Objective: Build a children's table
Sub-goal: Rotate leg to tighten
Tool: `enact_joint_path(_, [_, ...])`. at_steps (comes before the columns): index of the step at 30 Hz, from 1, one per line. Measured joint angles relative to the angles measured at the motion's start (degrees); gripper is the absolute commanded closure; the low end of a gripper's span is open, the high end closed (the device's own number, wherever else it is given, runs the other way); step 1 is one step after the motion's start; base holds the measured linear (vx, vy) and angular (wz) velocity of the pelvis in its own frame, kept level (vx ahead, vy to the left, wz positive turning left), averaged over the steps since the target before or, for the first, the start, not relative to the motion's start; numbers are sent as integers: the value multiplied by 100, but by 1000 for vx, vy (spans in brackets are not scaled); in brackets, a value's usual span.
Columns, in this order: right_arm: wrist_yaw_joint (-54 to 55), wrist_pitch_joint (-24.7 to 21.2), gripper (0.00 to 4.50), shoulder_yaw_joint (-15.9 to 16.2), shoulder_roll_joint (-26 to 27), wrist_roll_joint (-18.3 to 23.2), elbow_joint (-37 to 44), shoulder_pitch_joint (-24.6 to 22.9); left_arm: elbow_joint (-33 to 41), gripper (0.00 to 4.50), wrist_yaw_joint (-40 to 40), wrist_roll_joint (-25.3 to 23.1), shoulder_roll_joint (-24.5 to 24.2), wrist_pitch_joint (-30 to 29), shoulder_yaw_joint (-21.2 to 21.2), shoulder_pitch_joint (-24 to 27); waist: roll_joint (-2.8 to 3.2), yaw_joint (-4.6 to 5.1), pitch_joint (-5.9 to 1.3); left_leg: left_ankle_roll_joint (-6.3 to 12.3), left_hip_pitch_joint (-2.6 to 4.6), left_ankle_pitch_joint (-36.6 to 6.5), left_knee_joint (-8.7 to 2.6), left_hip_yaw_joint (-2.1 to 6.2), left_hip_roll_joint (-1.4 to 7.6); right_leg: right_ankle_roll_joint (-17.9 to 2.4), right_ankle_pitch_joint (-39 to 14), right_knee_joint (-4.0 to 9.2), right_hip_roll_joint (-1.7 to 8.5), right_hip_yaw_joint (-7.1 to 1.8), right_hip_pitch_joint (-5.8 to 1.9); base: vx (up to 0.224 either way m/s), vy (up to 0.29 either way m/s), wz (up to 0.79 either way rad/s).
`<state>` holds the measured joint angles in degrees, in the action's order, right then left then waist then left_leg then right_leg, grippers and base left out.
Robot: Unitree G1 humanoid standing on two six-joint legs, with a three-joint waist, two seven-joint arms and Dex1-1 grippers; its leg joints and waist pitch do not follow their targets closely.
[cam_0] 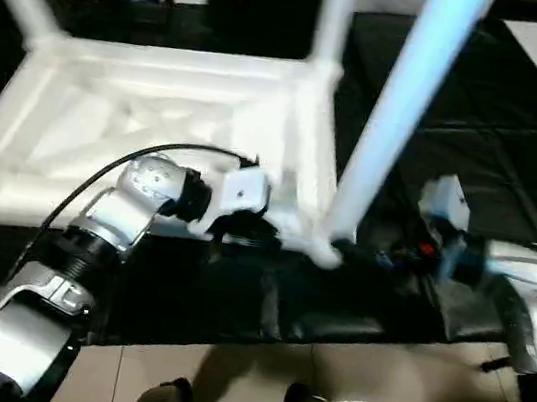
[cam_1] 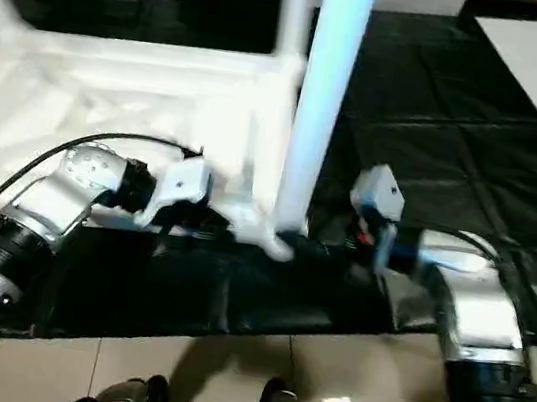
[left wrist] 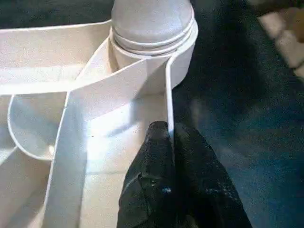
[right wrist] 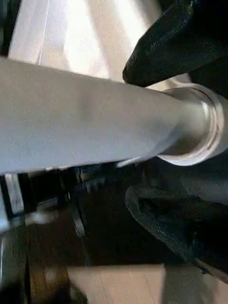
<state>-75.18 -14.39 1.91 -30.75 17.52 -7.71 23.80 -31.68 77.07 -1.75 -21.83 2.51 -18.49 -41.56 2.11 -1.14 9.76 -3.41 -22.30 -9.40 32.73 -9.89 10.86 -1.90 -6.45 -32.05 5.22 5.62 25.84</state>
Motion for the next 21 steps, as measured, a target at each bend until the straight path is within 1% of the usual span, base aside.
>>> enact_joint_path(1, [-174, 14, 92, 74, -58, 34, -55, 24, -39, 450, 129, 16, -17, 84, -47, -30, 0, -19, 0, 0, 0, 0, 1, -1, 0, 0, 0, 0, 0, -1, 0, 0, 0, 0])
enact_joint_path(3, [-510, 15, 125, 183, -191, 83, -168, 61, -93, 450, 357, 40, -40, 231, -130, -74, -1, -73, 1, 0, 0, 0, 1, -2, 0, -1, 0, -1, 1, -2, 0, 0, 0, 0])
enact_joint_path(6, [-825, 7, 130, 326, -258, 99, -279, 124, -148, 450, 624, 80, -96, 405, -204, -105, -3, -98, 2, 0, 0, 0, 0, -2, 1, 0, 0, -2, 1, -2, 0, 0, 0, 0])
enact_joint_path(9, [-1026, 8, 169, 441, -283, 96, -425, 189, -177, 450, 781, 87, -119, 529, -271, -135, -7, -104, 4, 0, -1, 0, 1, -2, 0, 0, 0, -2, 2, -2, 0, 0, 0, 0])
enact_joint_path(12, [-1169, 15, 179, 543, -237, 95, -561, 340, -188, 450, 873, 84, -107, 580, -290, -146, -11, -98, 6, 0, 0, 0, 1, -3, 1, 0, 0, -2, 2, -2, 0, 0, 0, 0])
enact_joint_path(13, [-1191, 19, 203, 547, -225, 94, -586, 363, -188, 450, 881, 83, -101, 601, -295, -146, -15, -102, 8, 0, 0, 0, 1, -3, 1, 0, 0, -3, 1, -1, 0, 0, 0, 0])
enact_joint_path(14, [-1223, 22, 212, 554, -208, 95, -608, 374, -190, 450, 883, 84, -99, 628, -298, -146, -16, -104, 9, 0, 0, 0, 0, -3, 1, 1, -1, -2, 2, -1, 0, 0, 0, 0])
enact_joint_path(15, [-1243, 33, 212, 567, -196, 95, -620, 378, -195, 450, 884, 84, -98, 639, -300, -147, -16, -103, 9, 0, -1, 0, 1, -4, 1, 1, -1, -2, 2, -2, 0, 0, 0, 0])
enact_joint_path(18, [-1260, 95, 241, 595, -196, 95, -650, 397, -245, 450, 899, 90, -95, 678, -301, -166, -17, -101, 9, 0, -1, 0, 1, -4, 1, 2, -1, -2, 2, -2, 0, 0, 0, 0])
enact_joint_path(21, [-1259, 105, 249, 599, -194, 94, -655, 402, -290, 450, 901, 94, -94, 711, -300, -177, -16, -102, 9, 0, 0, 0, 1, -4, 1, 3, -2, -3, 2, -1, 0, 0, 0, 0])
